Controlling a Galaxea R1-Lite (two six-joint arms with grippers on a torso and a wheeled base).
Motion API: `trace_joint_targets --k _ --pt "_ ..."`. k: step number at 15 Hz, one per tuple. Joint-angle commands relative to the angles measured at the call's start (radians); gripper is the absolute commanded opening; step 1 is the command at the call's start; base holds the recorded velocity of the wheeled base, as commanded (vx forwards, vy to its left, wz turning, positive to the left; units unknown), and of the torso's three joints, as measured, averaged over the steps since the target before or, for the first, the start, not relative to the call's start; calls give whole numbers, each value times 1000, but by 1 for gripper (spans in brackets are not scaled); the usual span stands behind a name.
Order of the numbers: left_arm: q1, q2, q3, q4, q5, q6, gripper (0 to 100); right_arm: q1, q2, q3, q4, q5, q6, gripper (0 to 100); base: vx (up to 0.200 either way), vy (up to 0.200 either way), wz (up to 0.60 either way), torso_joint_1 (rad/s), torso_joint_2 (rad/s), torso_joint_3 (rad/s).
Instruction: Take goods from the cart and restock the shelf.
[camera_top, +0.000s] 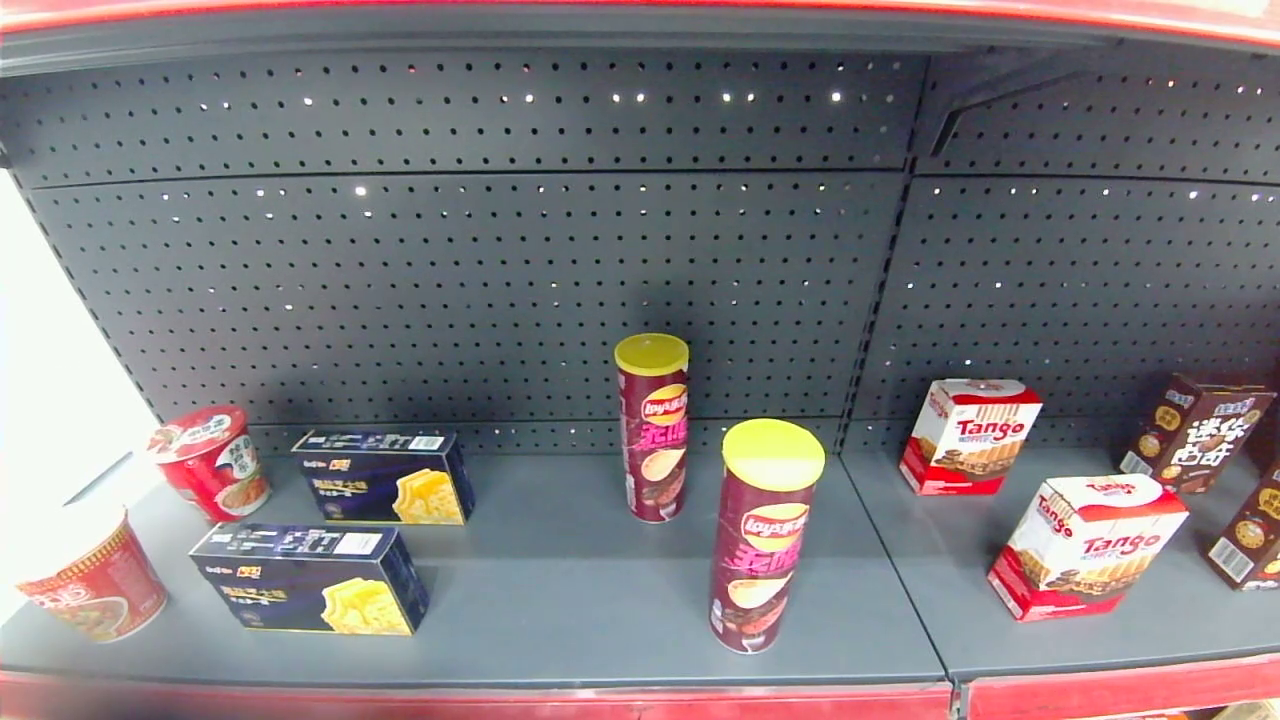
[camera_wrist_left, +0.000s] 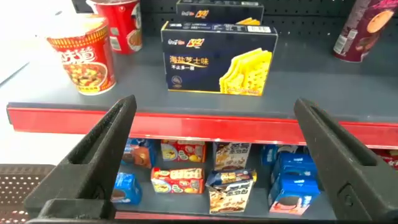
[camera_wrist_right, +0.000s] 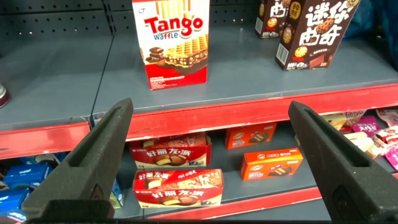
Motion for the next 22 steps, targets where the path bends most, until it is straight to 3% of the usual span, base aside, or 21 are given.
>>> trace_joint_targets --k 1,12,13,15,17,21,22 --pt "0 -8 2 -1 1 5 100 0 2 0 0 1 0 100 0 0 0 0 0 0" --pt "0 -8 1 -1 1 5 100 18 2 -14 9 38 -16 100 0 0 0 0 0 0" --pt "0 -8 1 -1 0 8 100 66 46 -159 44 121 20 100 0 0 0 0 0 0" --pt "0 -8 2 -1 0 7 100 95 238 -316 106 104 -26 100 0 0 0 0 0 0" --pt "0 -8 2 -1 3 5 100 139 359 -322 -34 111 -216 100 0 0 0 0 0 0" --pt "0 -8 2 -1 1 5 100 261 462 -366 -45 114 -223 100 0 0 0 0 0 0" --pt "0 -8 2 -1 1 5 100 333 506 -394 -54 91 -224 100 0 0 0 0 0 0"
